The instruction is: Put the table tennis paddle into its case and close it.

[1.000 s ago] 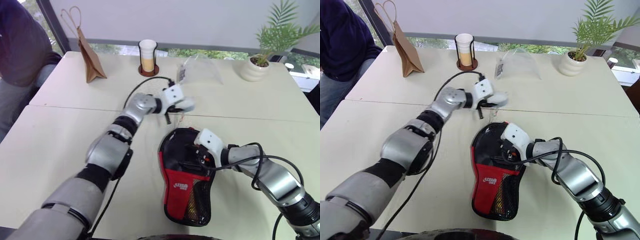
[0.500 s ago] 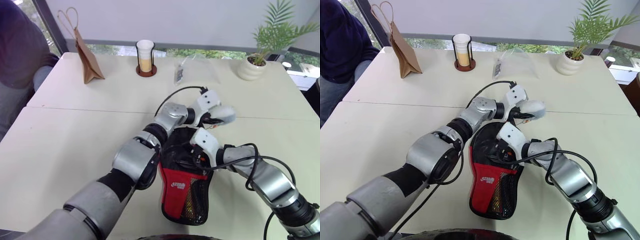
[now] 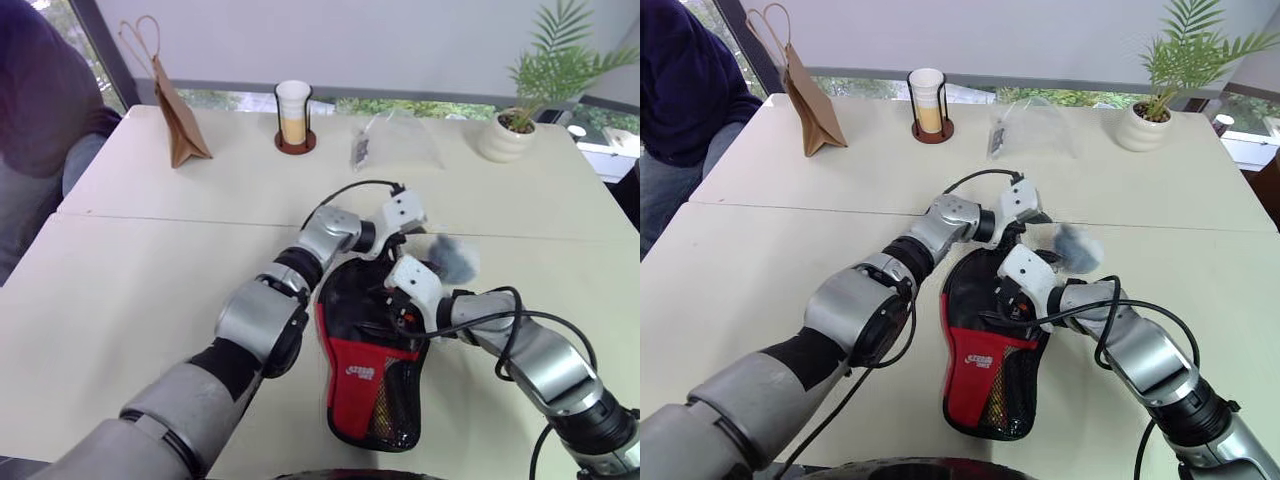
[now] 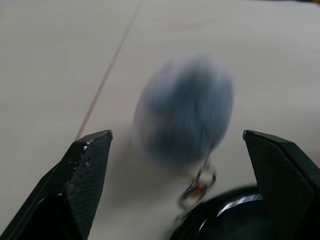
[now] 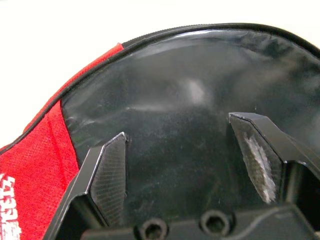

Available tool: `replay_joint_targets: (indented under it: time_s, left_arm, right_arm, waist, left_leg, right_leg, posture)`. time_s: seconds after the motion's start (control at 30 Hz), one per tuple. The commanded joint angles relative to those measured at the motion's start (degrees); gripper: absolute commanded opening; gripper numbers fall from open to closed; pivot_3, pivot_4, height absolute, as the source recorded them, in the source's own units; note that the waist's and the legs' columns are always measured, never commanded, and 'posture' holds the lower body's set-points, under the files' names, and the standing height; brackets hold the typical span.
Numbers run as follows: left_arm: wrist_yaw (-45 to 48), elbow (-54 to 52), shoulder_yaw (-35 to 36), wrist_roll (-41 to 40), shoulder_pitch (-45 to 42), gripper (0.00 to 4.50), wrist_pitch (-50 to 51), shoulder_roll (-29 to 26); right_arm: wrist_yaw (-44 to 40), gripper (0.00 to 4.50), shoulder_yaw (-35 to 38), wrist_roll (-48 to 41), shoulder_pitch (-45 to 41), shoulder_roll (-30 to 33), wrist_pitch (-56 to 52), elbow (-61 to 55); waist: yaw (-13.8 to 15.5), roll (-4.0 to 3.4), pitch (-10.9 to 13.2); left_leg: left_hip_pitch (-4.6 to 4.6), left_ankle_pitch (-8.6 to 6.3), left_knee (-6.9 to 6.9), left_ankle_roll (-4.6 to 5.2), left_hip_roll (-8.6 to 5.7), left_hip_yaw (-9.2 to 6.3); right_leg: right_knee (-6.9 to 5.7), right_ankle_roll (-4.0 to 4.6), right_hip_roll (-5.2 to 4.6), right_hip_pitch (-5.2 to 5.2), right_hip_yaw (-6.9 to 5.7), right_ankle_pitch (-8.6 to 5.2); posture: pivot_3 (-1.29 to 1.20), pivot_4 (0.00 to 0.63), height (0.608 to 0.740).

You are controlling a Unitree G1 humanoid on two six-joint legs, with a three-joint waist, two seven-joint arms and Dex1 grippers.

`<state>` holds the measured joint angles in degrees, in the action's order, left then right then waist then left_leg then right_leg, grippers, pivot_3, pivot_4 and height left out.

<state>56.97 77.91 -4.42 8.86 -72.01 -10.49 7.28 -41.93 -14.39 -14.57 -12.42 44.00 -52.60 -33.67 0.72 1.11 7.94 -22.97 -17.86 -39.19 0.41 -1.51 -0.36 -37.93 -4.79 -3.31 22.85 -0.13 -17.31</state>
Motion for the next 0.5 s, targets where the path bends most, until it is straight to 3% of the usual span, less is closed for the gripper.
replay_joint_targets:
  time_s: [0.03,0.27,0.37,0.5]
  left_arm:
    - [0.1,-2.8,-0.8,1.0,-0.2,4.42,-3.5,-3.7]
    - [18.7,-10.0,-1.5,-3.0,4.5,4.42,-8.5,-12.4]
    - [28.1,-19.9,-1.5,-7.8,9.6,4.42,-3.3,-13.6]
    - [31.7,-36.5,-4.9,-10.4,18.2,4.42,5.3,-14.8]
  right_arm:
    - [-2.2,3.62,6.3,-4.0,0.1,3.4,-4.3,-3.9]
    - [-2.6,3.62,21.9,-11.4,-6.9,6.2,-10.0,-4.2]
    - [-2.4,3.62,25.5,-12.4,-10.2,7.4,-10.9,-0.3]
    - [-2.7,3.62,25.1,-10.7,-12.1,10.1,-7.9,6.4]
  waist:
    - [0.2,0.0,0.0]
    - [0.0,-0.05,0.0]
    - [0.1,-0.07,0.0]
    - [0.0,-0.07,0.0]
  left_leg:
    - [-0.1,0.0,-0.05,0.0,-0.02,-0.01]
    - [-0.44,0.23,-0.05,-0.41,-0.05,0.0]
    - [-0.45,0.23,-0.06,-0.4,-0.05,0.0]
    - [-0.46,0.2,-0.07,-0.34,-0.05,0.0]
  right_leg:
    - [-0.01,0.0,-0.03,0.06,-0.01,0.0]
    - [-0.11,-0.01,-0.08,0.51,0.0,0.01]
    - [-0.1,0.0,-0.11,0.5,0.01,0.01]
    - [-0.1,0.0,-0.14,0.48,0.02,0.01]
  posture:
    - [0.0,0.15,0.74]
    - [0.0,0.15,0.74]
    - [0.0,0.15,0.74]
    - [0.0,0.15,0.74]
